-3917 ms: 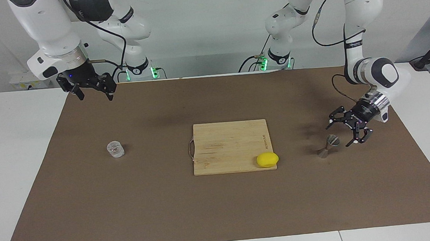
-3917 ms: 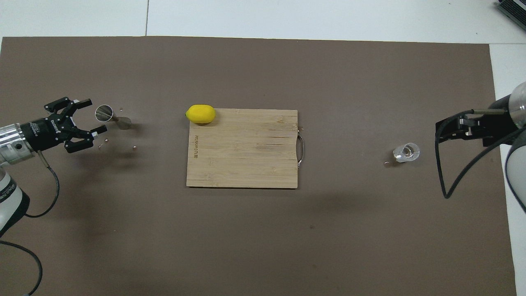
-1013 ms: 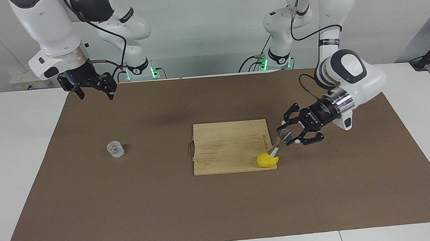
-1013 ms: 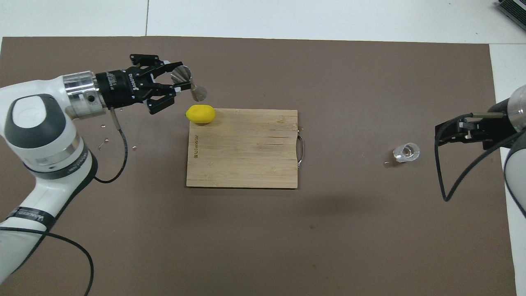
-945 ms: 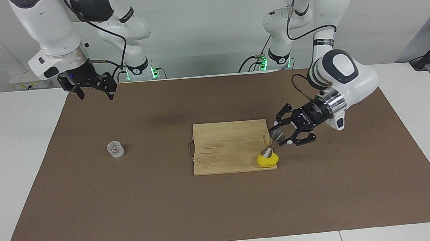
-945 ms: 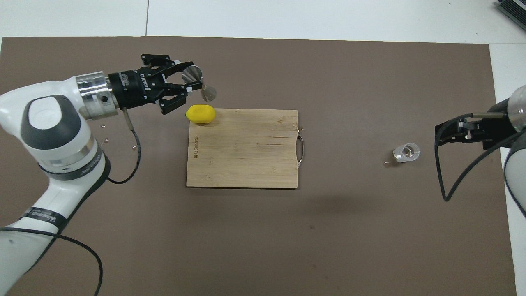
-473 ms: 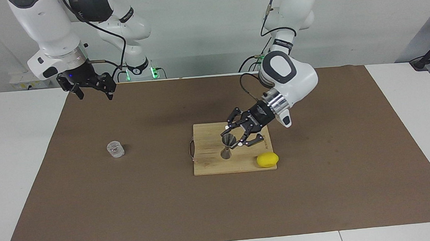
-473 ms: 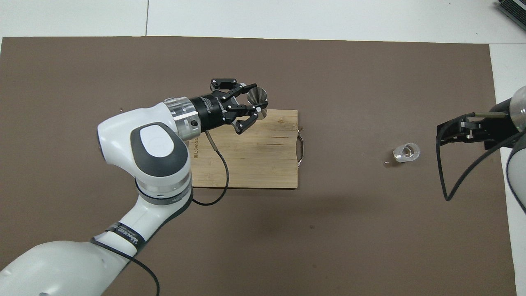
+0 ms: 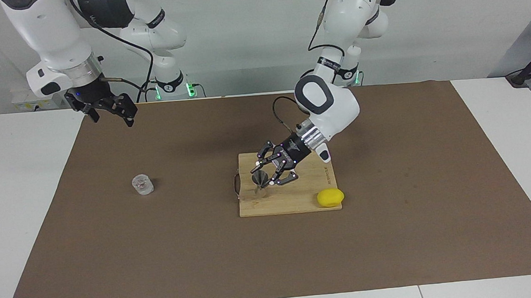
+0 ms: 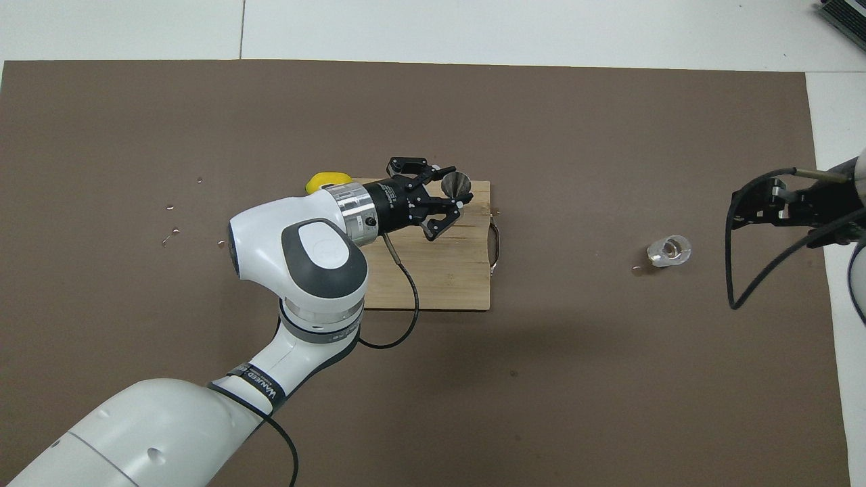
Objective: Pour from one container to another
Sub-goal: 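Carry the metal cup over the board while the right gripper opens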
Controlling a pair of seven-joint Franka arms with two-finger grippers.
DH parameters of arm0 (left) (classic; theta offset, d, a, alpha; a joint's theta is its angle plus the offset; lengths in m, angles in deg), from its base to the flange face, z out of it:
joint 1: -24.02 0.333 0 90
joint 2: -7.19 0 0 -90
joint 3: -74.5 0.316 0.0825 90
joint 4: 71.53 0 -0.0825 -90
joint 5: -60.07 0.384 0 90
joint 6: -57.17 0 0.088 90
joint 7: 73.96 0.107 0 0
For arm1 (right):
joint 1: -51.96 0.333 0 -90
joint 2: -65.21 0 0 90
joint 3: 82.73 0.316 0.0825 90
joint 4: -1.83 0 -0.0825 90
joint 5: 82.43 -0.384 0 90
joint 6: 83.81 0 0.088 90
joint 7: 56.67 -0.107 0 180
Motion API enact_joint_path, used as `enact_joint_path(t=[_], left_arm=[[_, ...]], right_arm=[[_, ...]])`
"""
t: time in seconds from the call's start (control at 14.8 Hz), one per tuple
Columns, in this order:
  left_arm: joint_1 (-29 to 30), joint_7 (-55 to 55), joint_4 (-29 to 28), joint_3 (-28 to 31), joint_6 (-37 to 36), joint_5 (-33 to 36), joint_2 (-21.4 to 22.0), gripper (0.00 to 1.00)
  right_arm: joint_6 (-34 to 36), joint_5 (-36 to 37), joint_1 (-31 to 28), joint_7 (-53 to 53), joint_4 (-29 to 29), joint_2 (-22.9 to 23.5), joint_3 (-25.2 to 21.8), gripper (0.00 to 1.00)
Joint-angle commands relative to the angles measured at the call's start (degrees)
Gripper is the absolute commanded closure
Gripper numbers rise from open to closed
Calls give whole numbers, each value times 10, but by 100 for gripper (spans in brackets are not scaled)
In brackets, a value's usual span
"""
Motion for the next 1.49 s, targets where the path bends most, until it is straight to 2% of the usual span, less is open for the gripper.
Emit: enact_joint_path(t=[0.0,0.27,0.41,0.68,0.74,0.81,0.88,1.08,1.28,1.42], left_arm=[[-13,0,28,7,14,-4,-19,100],[-22,0,23,7,14,5,-22,100],[-23,0,14,7,14,7,-22,100],[-19,-1,10,7,14,18,-22,100],[-19,-1,10,7,14,21,-22,75],[-19,-2,10,7,14,28,-22,5],[-17,-2,10,7,14,34,-22,0],[-15,-4,12,7,12,36,-21,0],[-7,-5,13,6,-5,58,-17,0],[-4,-10,9,6,-28,62,3,0]], right_arm=[[-40,-7,-4,-119,-23,0,3,0],[-78,-13,-14,-257,-32,24,3,0],[-117,-26,-24,-348,-55,24,4,0],[-140,-87,-59,-403,-78,49,4,0],[-141,-107,-72,-411,-79,60,4,0],[-143,-126,-86,-419,-84,70,4,0],[-151,-144,-95,-420,-92,78,4,0],[-203,-180,-123,-434,-146,78,3,0],[-221,-238,-158,-432,-180,81,3,0],[-262,-256,-174,-429,-212,81,3,0]])
